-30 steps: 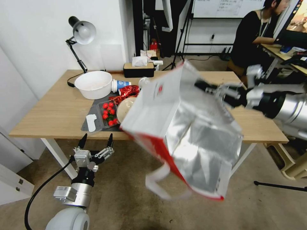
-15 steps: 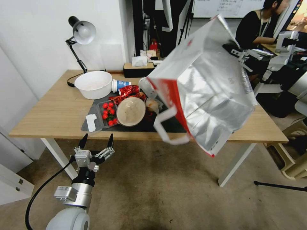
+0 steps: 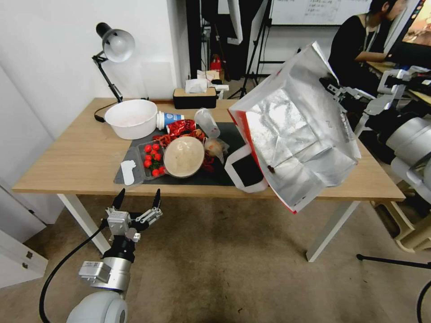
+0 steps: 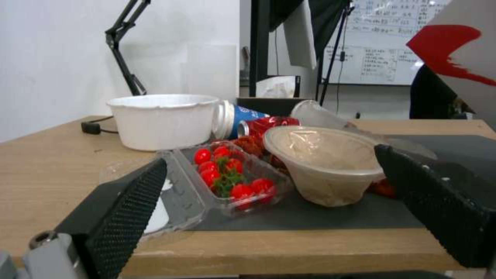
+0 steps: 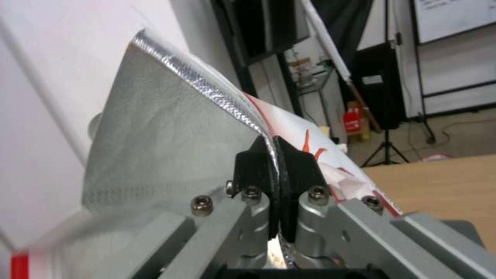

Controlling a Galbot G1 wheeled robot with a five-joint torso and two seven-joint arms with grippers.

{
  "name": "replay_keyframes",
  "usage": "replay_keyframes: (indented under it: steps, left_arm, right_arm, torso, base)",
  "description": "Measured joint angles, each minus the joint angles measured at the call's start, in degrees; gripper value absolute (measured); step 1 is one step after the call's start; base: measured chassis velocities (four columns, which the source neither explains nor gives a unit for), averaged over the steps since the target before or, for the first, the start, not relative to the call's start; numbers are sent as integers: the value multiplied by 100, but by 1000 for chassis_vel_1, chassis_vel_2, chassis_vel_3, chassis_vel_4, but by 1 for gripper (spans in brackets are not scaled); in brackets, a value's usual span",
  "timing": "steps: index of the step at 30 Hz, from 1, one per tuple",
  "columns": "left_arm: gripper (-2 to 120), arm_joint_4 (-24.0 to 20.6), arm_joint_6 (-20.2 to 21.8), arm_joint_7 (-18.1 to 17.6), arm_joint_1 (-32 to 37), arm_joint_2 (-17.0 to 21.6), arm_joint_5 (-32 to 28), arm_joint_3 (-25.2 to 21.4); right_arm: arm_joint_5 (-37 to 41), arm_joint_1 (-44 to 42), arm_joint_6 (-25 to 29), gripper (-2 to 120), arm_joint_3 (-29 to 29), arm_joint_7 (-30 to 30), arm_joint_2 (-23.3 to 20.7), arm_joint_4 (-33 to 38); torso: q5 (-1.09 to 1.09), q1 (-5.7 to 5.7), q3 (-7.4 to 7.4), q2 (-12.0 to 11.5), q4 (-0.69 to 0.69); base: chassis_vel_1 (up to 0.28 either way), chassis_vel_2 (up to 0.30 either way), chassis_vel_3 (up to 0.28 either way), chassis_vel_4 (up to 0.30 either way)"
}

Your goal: Pick up the food delivery bag from the floor and place it on the table.

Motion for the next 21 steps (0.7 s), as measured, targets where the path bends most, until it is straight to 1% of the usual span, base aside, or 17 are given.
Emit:
replay_keyframes:
  steps: [6,21]
  left_arm:
    - [100,42,-41,12,1,-20,38,33]
    - [100,60,-89,19,23,-29,50,39]
  right_arm:
    - [-161,-125,8,0,30,410,194,-66]
    - [-268,-168,8,0,34,627,321,-183]
  torso:
    - [0,0,0,-1,0]
    - [0,-1,0,-2,0]
  base:
    - [0,0,0,0]
    - [0,0,0,0]
